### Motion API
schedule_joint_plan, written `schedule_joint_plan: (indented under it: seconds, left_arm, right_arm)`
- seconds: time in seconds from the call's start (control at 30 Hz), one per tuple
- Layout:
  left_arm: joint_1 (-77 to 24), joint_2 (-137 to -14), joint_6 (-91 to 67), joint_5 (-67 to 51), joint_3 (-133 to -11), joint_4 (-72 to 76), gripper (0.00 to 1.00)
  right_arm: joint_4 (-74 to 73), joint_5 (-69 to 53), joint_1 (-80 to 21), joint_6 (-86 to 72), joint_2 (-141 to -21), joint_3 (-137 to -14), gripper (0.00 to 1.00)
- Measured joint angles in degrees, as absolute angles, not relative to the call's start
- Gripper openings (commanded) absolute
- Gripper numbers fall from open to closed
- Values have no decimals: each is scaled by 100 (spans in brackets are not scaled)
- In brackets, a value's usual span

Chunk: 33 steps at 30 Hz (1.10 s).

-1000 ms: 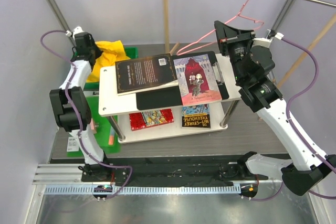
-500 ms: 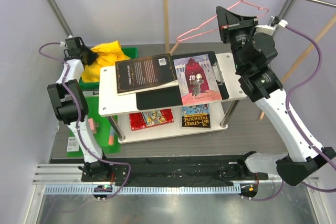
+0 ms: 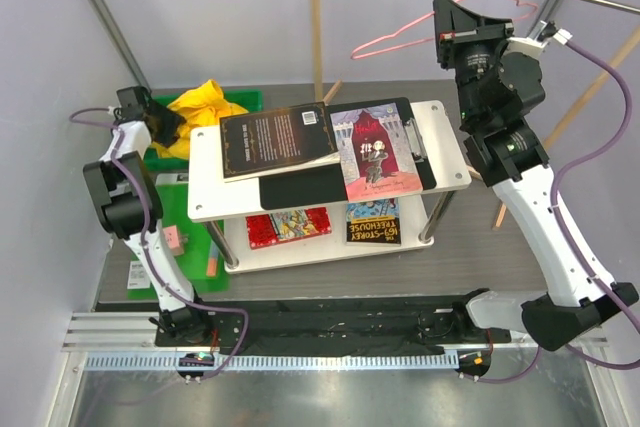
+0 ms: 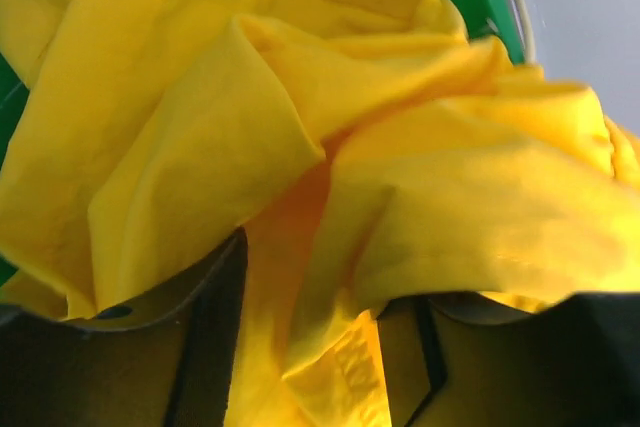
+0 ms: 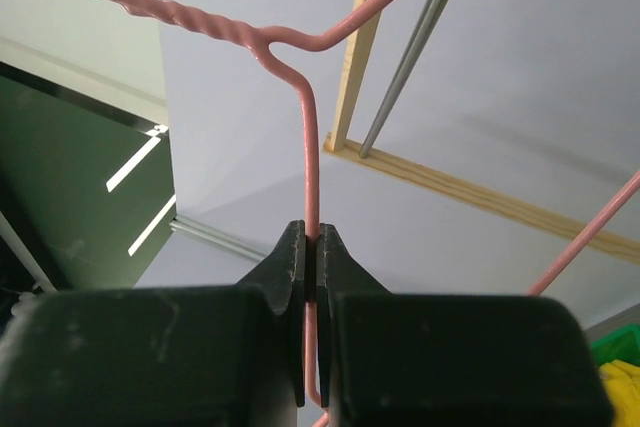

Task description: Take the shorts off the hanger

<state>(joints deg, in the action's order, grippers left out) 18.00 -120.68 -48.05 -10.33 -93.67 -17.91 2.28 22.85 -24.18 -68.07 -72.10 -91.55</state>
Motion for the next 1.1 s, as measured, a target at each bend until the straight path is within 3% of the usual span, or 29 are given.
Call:
schedule_joint_plan:
  seconds: [0.1,0.33,0.6,0.9,1.1]
  left_arm:
    - [1798,-11668,-4825,-1079,-9061,-1708,85]
    - [1798,-10578,-5166,-1173,-8267,-1448,100]
    - [1798,-9657,-5374,-1234,-7505,-1262,99]
    - [1723,-7832,-5234,-1459,-6053,-1317,98]
    - [1710,-6766,-4899,-1481,-5992,-1481,97]
  right_arm:
    - [226,2123,-2270,-6879,-7310,-9153,1]
    - [1,1634,-1861,-6952,-7520,-9153,1]
    - [-261,1194,-1647,-6764,-7533,-9164,1]
    - [-550,757,-1520,-6543,-7872,-9386,1]
    - [-609,519,-1514,-6394,-8202,-9686,1]
